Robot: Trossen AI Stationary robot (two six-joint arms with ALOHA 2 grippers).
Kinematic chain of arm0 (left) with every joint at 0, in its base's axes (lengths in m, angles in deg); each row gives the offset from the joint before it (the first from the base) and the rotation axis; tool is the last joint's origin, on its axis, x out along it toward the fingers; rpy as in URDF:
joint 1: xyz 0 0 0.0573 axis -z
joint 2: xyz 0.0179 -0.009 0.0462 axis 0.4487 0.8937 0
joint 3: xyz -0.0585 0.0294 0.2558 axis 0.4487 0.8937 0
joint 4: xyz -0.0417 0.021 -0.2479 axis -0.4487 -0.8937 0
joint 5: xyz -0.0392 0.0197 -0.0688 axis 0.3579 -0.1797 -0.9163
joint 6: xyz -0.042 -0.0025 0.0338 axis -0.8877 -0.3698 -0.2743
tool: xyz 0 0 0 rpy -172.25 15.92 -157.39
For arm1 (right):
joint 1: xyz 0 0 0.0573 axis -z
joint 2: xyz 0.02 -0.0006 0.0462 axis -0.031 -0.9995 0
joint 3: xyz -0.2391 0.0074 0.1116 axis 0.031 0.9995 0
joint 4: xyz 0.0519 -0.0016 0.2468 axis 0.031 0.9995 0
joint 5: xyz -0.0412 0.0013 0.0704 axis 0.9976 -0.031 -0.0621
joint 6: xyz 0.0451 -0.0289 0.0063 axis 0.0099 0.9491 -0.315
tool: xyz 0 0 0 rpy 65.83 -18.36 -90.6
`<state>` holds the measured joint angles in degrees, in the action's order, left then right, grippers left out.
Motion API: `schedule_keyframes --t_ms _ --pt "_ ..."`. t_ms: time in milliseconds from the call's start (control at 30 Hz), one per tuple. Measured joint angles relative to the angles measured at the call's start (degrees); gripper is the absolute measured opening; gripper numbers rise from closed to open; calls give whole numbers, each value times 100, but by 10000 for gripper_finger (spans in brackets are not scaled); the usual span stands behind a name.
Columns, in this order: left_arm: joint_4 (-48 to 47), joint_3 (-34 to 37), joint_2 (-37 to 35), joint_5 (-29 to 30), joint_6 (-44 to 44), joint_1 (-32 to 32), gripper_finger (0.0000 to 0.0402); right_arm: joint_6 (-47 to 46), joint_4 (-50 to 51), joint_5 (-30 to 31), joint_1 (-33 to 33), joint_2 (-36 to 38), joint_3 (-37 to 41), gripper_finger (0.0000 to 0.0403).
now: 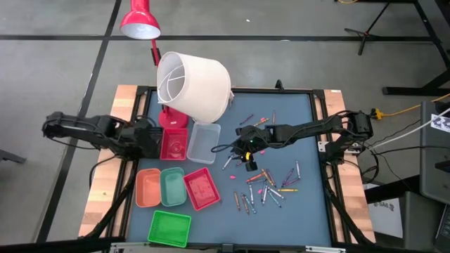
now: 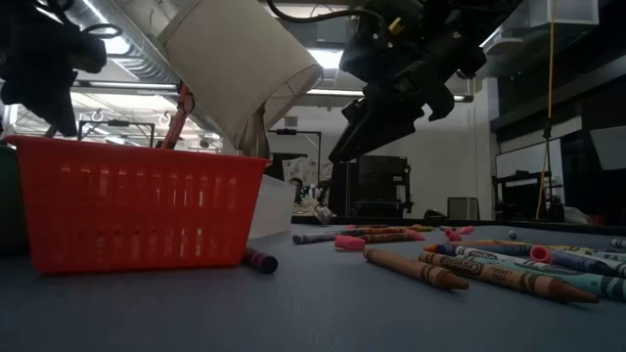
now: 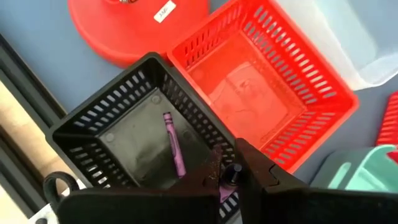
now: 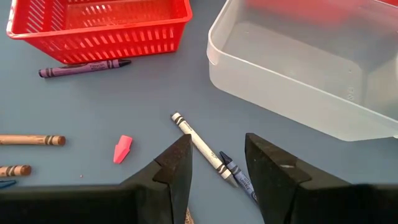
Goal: Sort crayons
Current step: Put the violet crayon into the black bin
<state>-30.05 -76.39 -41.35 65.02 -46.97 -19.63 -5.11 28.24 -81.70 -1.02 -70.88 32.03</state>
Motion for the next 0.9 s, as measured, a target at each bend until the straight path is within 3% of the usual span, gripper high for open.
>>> schedule_keyframes --t_ms 600,900 --pt "5 4 961 0 2 0 11 -2 2 1 0 0 0 147" --pt "163 4 1000 4 2 1 69 -57 224 -2 0 0 -2 147"
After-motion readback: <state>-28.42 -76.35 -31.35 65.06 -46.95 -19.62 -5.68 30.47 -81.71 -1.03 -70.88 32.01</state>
